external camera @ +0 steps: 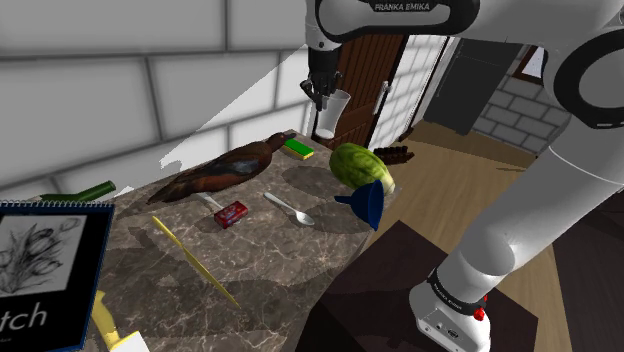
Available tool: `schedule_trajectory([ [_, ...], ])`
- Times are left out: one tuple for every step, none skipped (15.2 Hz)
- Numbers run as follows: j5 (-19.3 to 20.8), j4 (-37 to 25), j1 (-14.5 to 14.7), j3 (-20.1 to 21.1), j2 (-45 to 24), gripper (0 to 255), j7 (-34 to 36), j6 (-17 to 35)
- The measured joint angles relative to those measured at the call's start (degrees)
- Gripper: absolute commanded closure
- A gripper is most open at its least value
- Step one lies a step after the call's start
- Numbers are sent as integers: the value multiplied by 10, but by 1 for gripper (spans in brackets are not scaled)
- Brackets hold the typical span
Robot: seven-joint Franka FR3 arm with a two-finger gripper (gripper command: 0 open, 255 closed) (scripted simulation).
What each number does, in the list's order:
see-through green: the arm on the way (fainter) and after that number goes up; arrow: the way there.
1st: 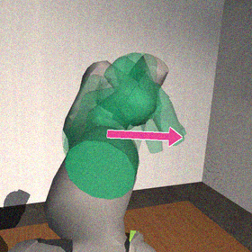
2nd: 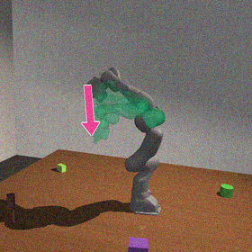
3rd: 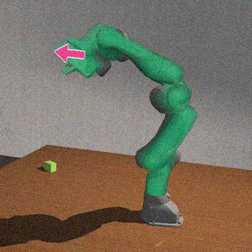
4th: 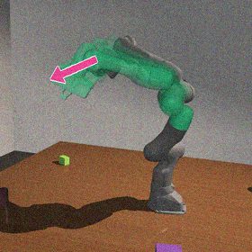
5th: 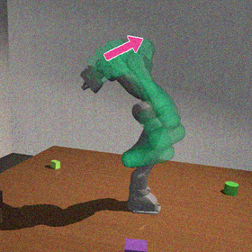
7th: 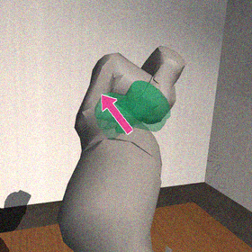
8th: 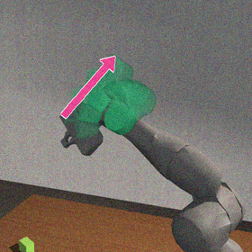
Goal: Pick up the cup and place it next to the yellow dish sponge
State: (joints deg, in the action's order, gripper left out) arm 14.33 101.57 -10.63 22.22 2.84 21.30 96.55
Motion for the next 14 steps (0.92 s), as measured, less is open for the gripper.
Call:
schedule_trajectory([
  [2, 5, -7, -7, -2, 255, -12, 10],
  [4, 1, -13, -14, -5, 255, -24, 12],
  [4, 0, -18, -19, -4, 255, -34, 13],
  [7, -4, -24, -27, -11, 255, -47, 19],
  [9, -8, -31, -34, -16, 255, -60, 23],
  [10, -11, -37, -40, -19, 255, -72, 27],
  [12, -21, -43, -46, -24, 255, -83, 24],
  [13, -28, -50, -53, -29, 255, -98, 27],
  [16, -41, -55, -58, -40, 255, -107, 26],
  [19, -49, -61, -64, -50, 255, -118, 30],
  [20, -56, -67, -69, -56, 255, -129, 33],
  [21, -61, -73, -75, -63, 255, -140, 37],
  [24, -79, -77, -79, -77, 255, -150, 35],
  [26, -92, -83, -85, -87, 255, -161, 35],
])
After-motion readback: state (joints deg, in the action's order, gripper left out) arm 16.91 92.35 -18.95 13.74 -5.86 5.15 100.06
